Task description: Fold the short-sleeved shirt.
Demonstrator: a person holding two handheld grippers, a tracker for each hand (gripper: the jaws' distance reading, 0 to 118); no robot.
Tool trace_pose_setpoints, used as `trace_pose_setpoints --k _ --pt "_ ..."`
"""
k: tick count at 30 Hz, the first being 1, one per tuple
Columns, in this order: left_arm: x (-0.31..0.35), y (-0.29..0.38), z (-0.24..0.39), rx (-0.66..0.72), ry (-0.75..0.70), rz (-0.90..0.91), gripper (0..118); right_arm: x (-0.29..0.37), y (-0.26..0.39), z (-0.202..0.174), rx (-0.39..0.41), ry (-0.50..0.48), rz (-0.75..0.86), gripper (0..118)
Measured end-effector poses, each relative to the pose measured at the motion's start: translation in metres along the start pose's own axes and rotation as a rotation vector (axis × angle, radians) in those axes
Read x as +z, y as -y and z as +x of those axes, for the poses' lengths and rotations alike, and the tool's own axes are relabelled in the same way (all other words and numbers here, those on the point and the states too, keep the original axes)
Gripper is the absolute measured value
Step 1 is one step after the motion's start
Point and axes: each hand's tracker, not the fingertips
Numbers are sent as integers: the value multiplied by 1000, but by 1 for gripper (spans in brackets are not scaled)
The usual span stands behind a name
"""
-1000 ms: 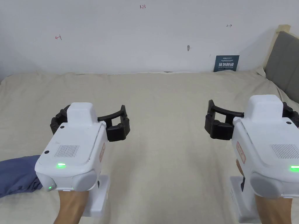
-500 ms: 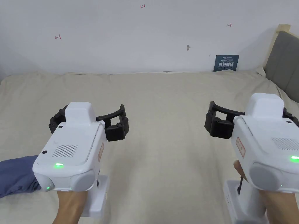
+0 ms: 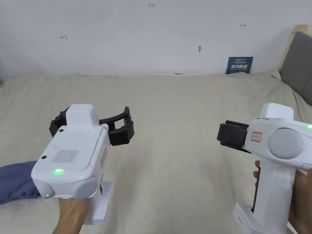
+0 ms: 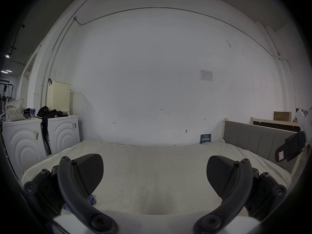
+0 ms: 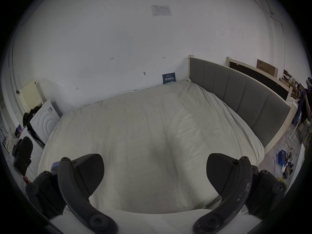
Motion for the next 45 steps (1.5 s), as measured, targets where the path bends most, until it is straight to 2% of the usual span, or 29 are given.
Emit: trace_pose_setpoints --k 8,14,18,21,27,34,40,45 --pt "0 0 -3 11 -6 -1 118 8 3 -6 11 -33 80 118" --pt "1 0 -4 13 -8 2 118 15 4 -12 85 -52 149 118" --pt "1 1 -5 15 -6 0 118 12 4 -13 84 -64 118 118" --pt "2 1 -5 16 -4 0 118 8 8 -15 78 -24 110 118" --pt "3 1 -5 16 -5 3 118 8 18 -6 113 -65 324 118" --pt "4 1 -5 10 -4 9 118 13 33 -4 197 -55 644 118" --pt "4 2 -5 5 -11 16 118 12 34 -1 166 -77 674 118" --pt "5 2 -5 4 -12 16 118 12 35 -1 188 -82 674 118"
